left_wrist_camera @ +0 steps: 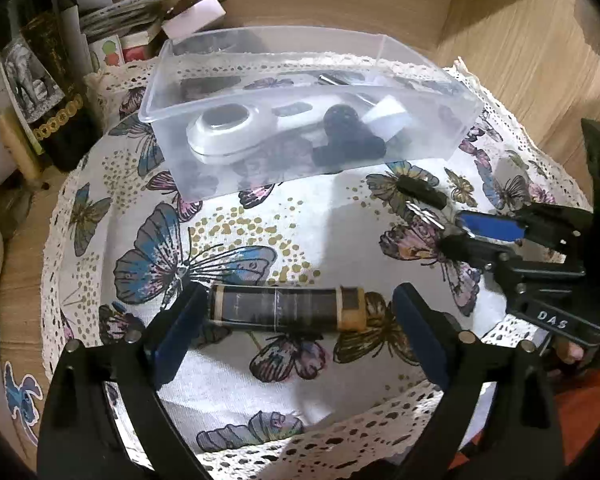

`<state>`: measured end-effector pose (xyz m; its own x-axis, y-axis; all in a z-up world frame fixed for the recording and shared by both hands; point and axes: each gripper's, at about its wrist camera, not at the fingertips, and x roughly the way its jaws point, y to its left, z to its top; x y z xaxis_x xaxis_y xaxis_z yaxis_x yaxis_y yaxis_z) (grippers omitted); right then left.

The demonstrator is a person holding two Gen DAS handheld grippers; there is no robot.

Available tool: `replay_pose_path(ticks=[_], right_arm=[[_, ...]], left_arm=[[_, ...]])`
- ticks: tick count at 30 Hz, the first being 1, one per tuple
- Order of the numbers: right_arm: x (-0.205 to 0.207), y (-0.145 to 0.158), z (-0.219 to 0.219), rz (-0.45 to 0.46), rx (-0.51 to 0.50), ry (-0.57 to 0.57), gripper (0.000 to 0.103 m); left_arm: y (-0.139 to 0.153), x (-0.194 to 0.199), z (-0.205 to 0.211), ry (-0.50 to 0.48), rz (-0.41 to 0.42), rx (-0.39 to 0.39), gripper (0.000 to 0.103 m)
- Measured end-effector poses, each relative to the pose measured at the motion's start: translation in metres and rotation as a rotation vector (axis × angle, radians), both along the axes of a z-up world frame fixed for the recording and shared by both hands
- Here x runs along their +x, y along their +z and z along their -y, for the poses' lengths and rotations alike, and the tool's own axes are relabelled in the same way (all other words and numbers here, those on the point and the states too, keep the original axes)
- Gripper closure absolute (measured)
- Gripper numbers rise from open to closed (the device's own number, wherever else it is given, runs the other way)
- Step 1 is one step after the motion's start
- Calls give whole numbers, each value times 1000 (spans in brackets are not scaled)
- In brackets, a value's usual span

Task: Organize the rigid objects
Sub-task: 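Lower the cylinder into the clear box with the left tool while the right carries the keys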

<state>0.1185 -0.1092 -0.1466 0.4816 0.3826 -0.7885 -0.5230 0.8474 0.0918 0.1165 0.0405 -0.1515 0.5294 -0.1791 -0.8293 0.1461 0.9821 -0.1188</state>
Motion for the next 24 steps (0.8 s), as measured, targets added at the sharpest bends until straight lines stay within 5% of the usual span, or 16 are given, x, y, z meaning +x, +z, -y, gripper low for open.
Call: replay_pose_path(ticks=[8, 10, 14, 15, 24], right_arm=[[-9, 2, 5, 2, 17, -16, 79], [-12, 4, 7, 8, 21, -20, 80], [-14, 9, 17, 26, 37, -39, 81], [-15, 11, 20, 33, 41, -46, 89], [-14, 13, 37, 38, 62, -93, 93]], left_arm=[[-12, -7, 11, 12, 17, 48, 7], [-12, -8, 12, 32, 42, 64, 21], [-8, -6, 7, 43, 50, 45, 23], [-6, -6, 6, 48, 52, 50, 23], [57, 4, 0, 77, 218, 33, 23]])
